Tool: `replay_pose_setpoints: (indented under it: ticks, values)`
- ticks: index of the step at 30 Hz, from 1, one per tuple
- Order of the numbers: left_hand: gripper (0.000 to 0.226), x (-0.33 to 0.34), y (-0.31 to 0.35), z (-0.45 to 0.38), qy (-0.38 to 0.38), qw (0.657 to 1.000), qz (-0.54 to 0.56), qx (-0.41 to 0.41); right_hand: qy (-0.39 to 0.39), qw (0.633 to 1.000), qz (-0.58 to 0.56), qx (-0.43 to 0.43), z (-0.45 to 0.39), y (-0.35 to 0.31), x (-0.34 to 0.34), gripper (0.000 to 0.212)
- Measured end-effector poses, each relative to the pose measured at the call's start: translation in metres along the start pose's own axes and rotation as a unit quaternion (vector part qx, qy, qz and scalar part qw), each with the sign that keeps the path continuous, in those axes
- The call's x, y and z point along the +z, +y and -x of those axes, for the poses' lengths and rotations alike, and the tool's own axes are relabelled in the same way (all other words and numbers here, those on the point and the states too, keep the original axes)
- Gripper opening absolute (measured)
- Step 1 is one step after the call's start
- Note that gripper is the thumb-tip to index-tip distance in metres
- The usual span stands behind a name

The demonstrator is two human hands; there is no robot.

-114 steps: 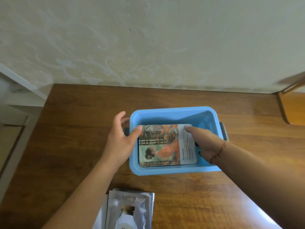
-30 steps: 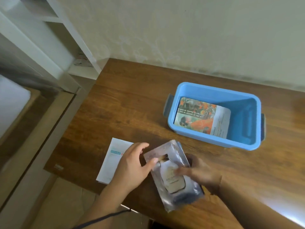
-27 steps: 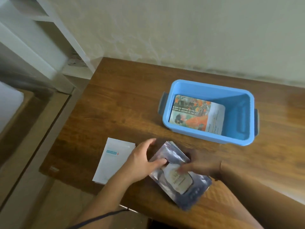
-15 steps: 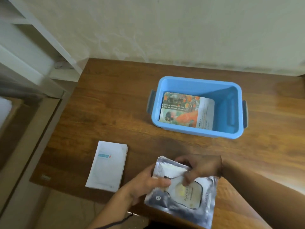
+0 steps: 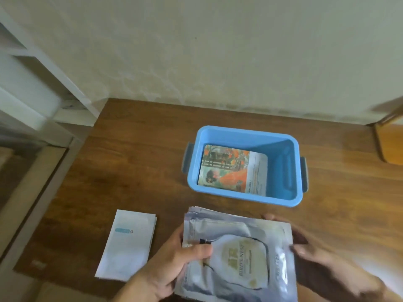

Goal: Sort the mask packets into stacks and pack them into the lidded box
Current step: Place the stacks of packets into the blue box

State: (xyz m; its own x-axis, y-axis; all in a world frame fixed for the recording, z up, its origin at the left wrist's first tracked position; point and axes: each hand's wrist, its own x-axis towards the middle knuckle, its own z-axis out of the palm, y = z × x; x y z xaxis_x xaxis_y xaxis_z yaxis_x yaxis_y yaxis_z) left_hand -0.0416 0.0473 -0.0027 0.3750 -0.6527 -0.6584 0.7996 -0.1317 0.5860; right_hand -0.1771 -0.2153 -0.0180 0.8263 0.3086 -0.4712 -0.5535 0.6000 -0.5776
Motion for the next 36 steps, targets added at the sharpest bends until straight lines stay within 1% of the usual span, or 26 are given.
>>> replay_pose_setpoints:
  ticks: [1, 2, 3, 4, 5, 6, 8, 10, 12, 15, 17, 18, 19, 20, 22, 24, 25, 26, 28, 29, 30, 31, 32, 33, 34, 36]
  values:
    - [0.053, 0.005, 0.008, 0.0, 0.011, 1.0, -0.003, 0.012, 0.003, 0.999, -0.046, -0.026, 0.0, 0.003, 0.012, 0.076]
    - [0.057, 0.011, 0.017, 0.001, 0.018, 1.0, -0.013, 0.023, 0.037, 0.997, -0.028, -0.059, -0.001, 0.003, 0.025, 0.078]
    - [0.06, 0.017, 0.027, 0.001, 0.021, 0.999, -0.027, 0.035, 0.1, 0.991, 0.027, -0.089, -0.002, -0.003, 0.041, 0.08]
    - [0.057, 0.023, 0.039, 0.0, 0.025, 0.998, -0.042, 0.05, 0.18, 0.973, 0.08, -0.119, -0.005, -0.013, 0.053, 0.08]
    - [0.05, 0.029, 0.053, -0.002, 0.028, 0.996, -0.054, 0.068, 0.232, 0.954, 0.115, -0.149, -0.008, -0.029, 0.065, 0.078]
    - [0.044, 0.035, 0.068, -0.005, 0.03, 0.994, -0.068, 0.086, 0.256, 0.943, 0.114, -0.181, -0.013, -0.043, 0.07, 0.07]
    - [0.04, 0.046, 0.1, -0.015, 0.036, 0.986, -0.112, 0.12, 0.269, 0.932, 0.106, -0.219, -0.027, -0.074, 0.071, 0.059]
    - [0.04, 0.05, 0.126, -0.034, 0.044, 0.977, -0.163, 0.13, 0.309, 0.92, 0.114, -0.214, -0.046, -0.097, 0.061, 0.058]
    - [0.035, 0.048, 0.142, -0.057, 0.054, 0.968, -0.216, 0.114, 0.344, 0.909, 0.125, -0.199, -0.068, -0.109, 0.048, 0.056]
    - [0.021, 0.038, 0.146, -0.086, 0.063, 0.954, -0.283, 0.078, 0.381, 0.899, 0.133, -0.168, -0.094, -0.109, 0.031, 0.047]
    - [0.018, 0.032, 0.143, -0.097, 0.086, 0.932, -0.345, 0.073, 0.393, 0.898, 0.131, -0.146, -0.103, -0.102, 0.02, 0.043]
    - [0.021, 0.031, 0.141, -0.1, 0.101, 0.917, -0.377, 0.076, 0.397, 0.898, 0.132, -0.136, -0.107, -0.097, 0.014, 0.044]
    - [0.029, 0.03, 0.141, -0.102, 0.117, 0.901, -0.41, 0.077, 0.405, 0.895, 0.14, -0.123, -0.11, -0.093, 0.01, 0.045]
    - [0.042, 0.03, 0.141, -0.102, 0.132, 0.881, -0.449, 0.075, 0.415, 0.89, 0.151, -0.111, -0.112, -0.09, 0.006, 0.045]
    - [0.07, 0.031, 0.141, -0.103, 0.152, 0.819, -0.548, 0.075, 0.437, 0.88, 0.161, -0.094, -0.114, -0.084, 0.0, 0.045]
    - [0.083, 0.035, 0.141, -0.101, 0.172, 0.757, -0.625, 0.087, 0.455, 0.872, 0.162, -0.087, -0.117, -0.083, -0.002, 0.043]
    - [0.084, 0.038, 0.141, -0.099, 0.192, 0.718, -0.662, 0.095, 0.459, 0.868, 0.168, -0.084, -0.119, -0.083, -0.002, 0.043]
    - [0.082, 0.04, 0.142, -0.097, 0.217, 0.666, -0.706, 0.107, 0.46, 0.866, 0.18, -0.082, -0.121, -0.083, -0.002, 0.044]
    - [0.069, 0.044, 0.141, -0.097, 0.255, 0.535, -0.788, 0.165, 0.46, 0.861, 0.208, -0.07, -0.125, -0.084, 0.0, 0.047]
    - [0.058, 0.046, 0.14, -0.099, 0.253, 0.492, -0.805, 0.214, 0.46, 0.857, 0.223, -0.063, -0.126, -0.083, 0.0, 0.048]
    - [0.047, 0.049, 0.138, -0.102, 0.233, 0.478, -0.805, 0.263, 0.46, 0.854, 0.236, -0.058, -0.128, -0.082, -0.001, 0.049]
    - [0.04, 0.051, 0.136, -0.107, 0.196, 0.484, -0.799, 0.298, 0.459, 0.85, 0.255, -0.049, -0.129, -0.082, -0.002, 0.049]
    - [0.037, 0.051, 0.134, -0.114, 0.152, 0.498, -0.793, 0.317, 0.46, 0.842, 0.278, -0.037, -0.129, -0.082, -0.002, 0.048]
    - [0.036, 0.051, 0.132, -0.122, 0.117, 0.509, -0.791, 0.319, 0.46, 0.835, 0.302, -0.024, -0.128, -0.082, -0.002, 0.046]
    - [0.036, 0.05, 0.13, -0.129, 0.095, 0.514, -0.791, 0.318, 0.459, 0.831, 0.315, -0.015, -0.127, -0.082, -0.003, 0.044]
    - [0.041, 0.045, 0.129, -0.142, 0.08, 0.501, -0.795, 0.332, 0.443, 0.84, 0.312, -0.005, -0.126, -0.085, -0.007, 0.039]
